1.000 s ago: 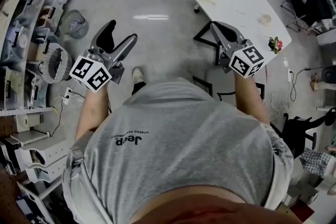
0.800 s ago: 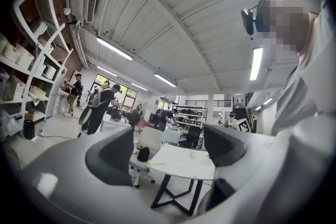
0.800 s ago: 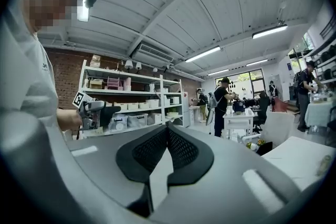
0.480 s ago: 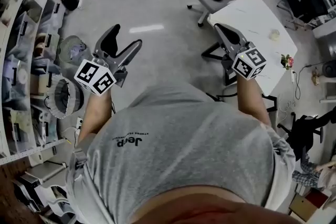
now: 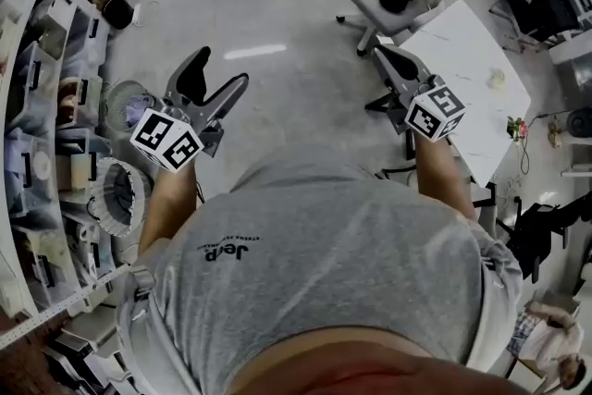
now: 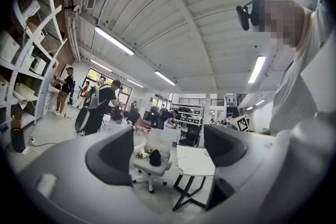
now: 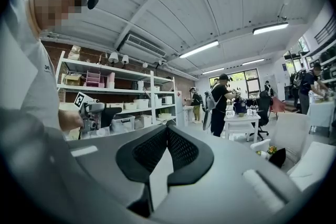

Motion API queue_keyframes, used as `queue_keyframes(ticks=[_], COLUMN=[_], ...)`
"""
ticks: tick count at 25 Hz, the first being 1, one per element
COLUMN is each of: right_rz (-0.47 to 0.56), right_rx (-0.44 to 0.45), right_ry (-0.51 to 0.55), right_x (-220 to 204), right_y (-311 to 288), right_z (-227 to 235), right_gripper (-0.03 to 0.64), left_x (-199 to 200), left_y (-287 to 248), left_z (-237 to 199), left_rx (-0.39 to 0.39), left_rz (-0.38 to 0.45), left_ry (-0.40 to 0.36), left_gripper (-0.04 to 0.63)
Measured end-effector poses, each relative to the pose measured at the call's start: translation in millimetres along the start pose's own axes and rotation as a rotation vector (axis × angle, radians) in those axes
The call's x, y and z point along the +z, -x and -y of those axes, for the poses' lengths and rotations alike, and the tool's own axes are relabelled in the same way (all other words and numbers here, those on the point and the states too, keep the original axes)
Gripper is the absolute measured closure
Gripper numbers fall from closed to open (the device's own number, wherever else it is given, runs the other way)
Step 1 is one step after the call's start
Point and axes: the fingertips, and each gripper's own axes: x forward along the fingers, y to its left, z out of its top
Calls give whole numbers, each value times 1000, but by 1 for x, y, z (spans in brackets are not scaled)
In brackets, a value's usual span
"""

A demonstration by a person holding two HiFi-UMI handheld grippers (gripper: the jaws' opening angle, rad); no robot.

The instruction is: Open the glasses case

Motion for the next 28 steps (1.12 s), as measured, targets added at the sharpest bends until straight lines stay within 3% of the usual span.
queue_keyframes(ticks=[8,16,21,28], right_rz=[-23,9,1,-2], right_rx=[21,164,262,290], right_ry=[-30,-55,-61,-103], right_x=[-6,-5,1,-11], right_y=[-37,-90,-114,-147], right_z=[54,161,224,272], right_gripper=[612,612,612,612], left_x=[-12,-22,-32,-42], left_y=[-50,-144,-213,-262], left_z=[-34,-58,-63,-82], left_rx=[-2,119,167,187], left_rz=[-27,-35,-42,-80], left_ry=[18,-7,20,32], left_gripper=[149,149,149,149])
